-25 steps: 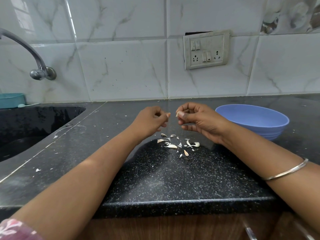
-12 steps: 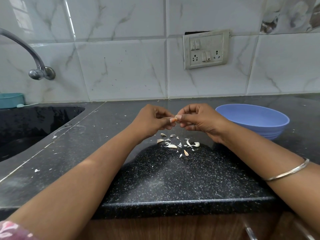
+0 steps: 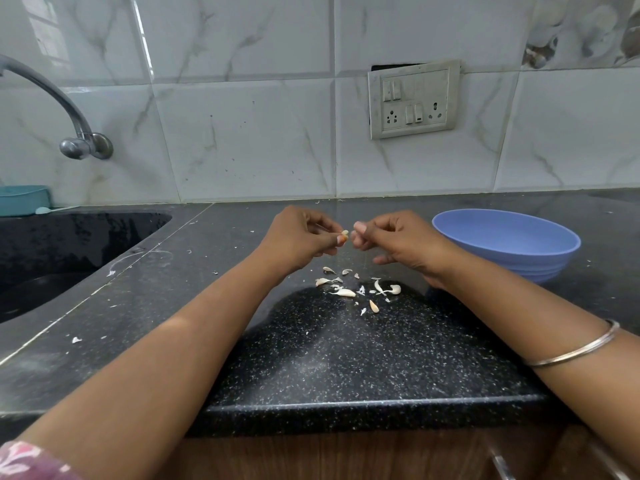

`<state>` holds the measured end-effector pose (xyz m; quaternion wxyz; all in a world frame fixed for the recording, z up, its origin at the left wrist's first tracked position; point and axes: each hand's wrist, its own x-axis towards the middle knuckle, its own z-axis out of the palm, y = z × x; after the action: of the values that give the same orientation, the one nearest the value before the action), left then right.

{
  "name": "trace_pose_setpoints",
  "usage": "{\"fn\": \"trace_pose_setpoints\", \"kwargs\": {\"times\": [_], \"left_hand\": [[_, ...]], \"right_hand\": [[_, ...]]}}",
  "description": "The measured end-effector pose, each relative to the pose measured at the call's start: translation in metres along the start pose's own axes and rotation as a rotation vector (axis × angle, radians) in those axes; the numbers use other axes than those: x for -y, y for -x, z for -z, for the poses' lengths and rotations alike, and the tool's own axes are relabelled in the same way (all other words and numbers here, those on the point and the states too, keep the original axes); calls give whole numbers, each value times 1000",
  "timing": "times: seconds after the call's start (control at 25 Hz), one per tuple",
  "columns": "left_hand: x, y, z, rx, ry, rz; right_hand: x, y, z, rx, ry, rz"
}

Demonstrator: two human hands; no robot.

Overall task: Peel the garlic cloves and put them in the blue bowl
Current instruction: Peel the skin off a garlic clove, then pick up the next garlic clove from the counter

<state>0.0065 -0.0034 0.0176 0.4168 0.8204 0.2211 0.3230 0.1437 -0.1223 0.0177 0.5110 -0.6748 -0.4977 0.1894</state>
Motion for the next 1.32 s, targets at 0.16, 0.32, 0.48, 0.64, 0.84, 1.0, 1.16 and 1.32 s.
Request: {"fn": "trace_pose_setpoints", "kwargs": {"times": [0.16, 0.32, 0.48, 0.64, 0.84, 1.0, 1.16, 1.32], "left_hand": [[-3, 1, -3, 11, -50, -23], [-4, 3, -7, 58, -115, -68], [-3, 3, -8, 80, -132, -78], [-1, 3, -9, 103, -207, -76], [-2, 4, -8, 60, -358, -110], [-2, 4, -8, 65, -348, -95], [-2, 4, -8, 68, -345, -106], [0, 2, -6, 44, -345, -115]], "right_hand": [[1, 0, 3, 19, -90, 33], [1, 0, 4, 88, -110, 17], [-2, -4, 10, 87, 19, 17], [-10, -10, 21, 37, 389, -34], [-9, -10, 30, 78, 510, -217], [-7, -9, 33, 93, 548, -238], [-4, -7, 33, 57, 494, -247], [-3, -7, 32, 56, 449, -57]]}}
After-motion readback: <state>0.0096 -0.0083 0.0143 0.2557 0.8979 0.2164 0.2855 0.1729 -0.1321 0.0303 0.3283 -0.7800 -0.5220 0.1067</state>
